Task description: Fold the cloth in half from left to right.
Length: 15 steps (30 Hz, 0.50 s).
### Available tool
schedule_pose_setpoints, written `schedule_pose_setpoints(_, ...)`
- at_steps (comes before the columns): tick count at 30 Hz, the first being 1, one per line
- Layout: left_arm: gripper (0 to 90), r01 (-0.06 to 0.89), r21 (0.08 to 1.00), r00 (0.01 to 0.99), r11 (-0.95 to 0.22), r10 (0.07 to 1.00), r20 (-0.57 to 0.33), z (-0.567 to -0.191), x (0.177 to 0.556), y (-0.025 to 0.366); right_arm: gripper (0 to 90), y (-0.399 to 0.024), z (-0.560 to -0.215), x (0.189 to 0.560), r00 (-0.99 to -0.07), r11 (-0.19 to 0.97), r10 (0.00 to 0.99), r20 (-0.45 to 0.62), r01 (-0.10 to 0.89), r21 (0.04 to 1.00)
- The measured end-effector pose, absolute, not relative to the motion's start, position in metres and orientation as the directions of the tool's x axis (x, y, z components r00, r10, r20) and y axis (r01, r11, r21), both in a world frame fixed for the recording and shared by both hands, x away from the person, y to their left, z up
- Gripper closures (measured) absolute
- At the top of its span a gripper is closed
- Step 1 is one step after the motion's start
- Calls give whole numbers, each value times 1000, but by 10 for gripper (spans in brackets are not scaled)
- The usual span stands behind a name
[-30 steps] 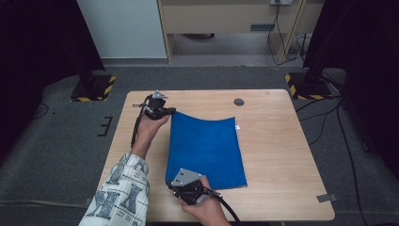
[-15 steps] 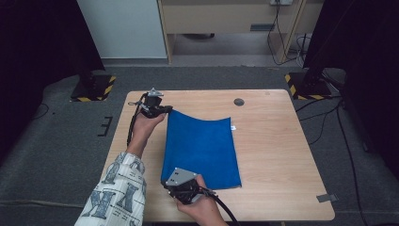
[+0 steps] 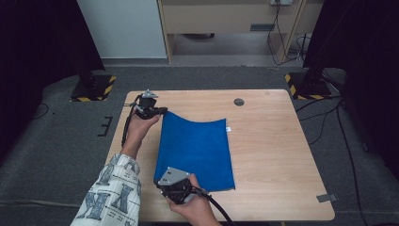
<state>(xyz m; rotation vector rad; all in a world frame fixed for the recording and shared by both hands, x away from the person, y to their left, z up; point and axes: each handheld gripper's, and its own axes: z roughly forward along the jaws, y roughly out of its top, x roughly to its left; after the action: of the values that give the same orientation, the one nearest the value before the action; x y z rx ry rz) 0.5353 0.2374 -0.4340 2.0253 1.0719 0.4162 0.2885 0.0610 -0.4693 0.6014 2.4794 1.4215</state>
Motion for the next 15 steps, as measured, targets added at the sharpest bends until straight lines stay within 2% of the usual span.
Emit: schedule_pose_setpoints(15, 900, 556, 767, 575, -320, 815, -77, -434, 532, 259, 890, 82, -470, 288, -892, 430, 451, 36, 252, 867)
